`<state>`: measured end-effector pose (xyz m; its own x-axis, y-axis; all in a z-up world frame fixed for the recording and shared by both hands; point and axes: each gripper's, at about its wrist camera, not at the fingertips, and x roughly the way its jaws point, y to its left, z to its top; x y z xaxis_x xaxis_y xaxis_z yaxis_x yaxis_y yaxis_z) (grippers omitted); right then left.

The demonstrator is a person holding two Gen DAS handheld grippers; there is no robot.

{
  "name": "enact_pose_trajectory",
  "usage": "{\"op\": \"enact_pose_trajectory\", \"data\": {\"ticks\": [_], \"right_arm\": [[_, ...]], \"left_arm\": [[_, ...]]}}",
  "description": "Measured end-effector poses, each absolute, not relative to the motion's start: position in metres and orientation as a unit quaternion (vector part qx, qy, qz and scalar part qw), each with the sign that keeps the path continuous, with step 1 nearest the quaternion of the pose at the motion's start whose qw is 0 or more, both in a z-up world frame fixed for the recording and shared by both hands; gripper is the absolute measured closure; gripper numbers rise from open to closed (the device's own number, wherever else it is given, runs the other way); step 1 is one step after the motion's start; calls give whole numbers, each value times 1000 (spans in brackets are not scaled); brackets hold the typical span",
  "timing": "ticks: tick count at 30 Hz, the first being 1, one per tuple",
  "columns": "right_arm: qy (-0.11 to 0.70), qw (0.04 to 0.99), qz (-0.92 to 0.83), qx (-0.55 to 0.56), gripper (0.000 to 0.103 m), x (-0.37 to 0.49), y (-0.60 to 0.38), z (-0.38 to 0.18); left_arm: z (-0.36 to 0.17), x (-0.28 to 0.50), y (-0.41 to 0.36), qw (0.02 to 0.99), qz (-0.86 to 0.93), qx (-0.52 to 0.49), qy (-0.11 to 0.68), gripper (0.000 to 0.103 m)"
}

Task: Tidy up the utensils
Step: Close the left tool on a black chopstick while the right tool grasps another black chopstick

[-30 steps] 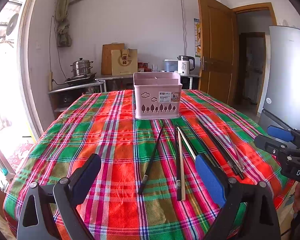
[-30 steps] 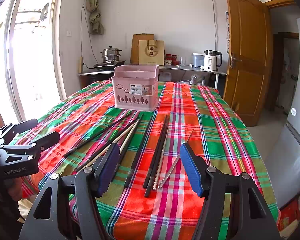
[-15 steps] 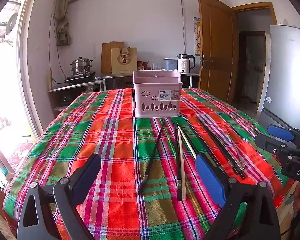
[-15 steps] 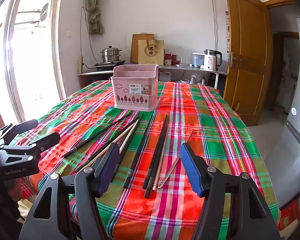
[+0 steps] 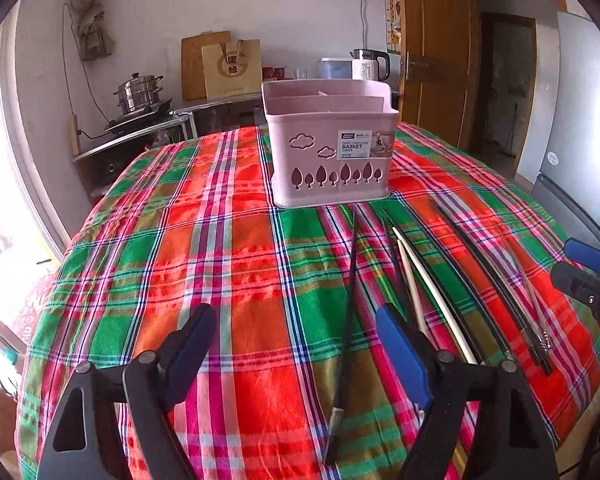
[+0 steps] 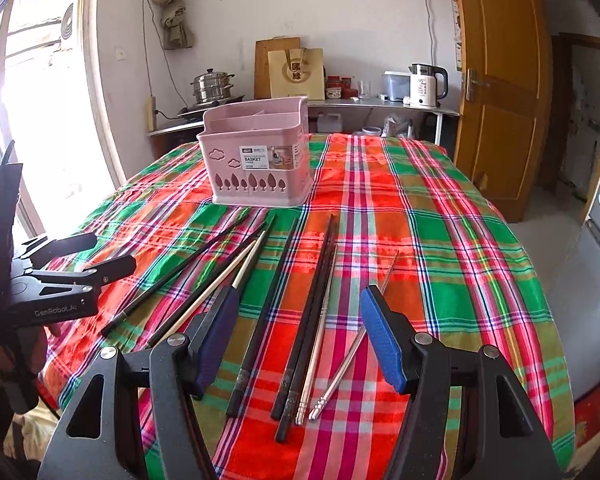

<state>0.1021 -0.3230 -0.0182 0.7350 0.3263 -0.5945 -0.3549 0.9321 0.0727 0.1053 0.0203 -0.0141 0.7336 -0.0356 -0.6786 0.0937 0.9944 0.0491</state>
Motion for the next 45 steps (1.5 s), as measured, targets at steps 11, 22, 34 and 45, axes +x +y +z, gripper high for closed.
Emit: {"op": "enact_pose_trajectory", "data": {"ticks": [11, 22, 34, 45], "right_arm": [[378, 903, 204, -32, 74, 177, -306, -34], [417, 883, 215, -26, 87, 220, -298, -51], [442, 873, 204, -25, 87, 241, -294, -59], [461, 864, 197, -40, 95, 258, -286, -62]], "left_arm": [[-39, 175, 9, 897, -83, 54, 430, 46], [-48, 195, -5, 887, -97, 72, 446, 73], [-47, 209, 4, 881, -98, 45, 460, 73], [-46, 237, -7, 861, -113, 62, 492, 78]]}}
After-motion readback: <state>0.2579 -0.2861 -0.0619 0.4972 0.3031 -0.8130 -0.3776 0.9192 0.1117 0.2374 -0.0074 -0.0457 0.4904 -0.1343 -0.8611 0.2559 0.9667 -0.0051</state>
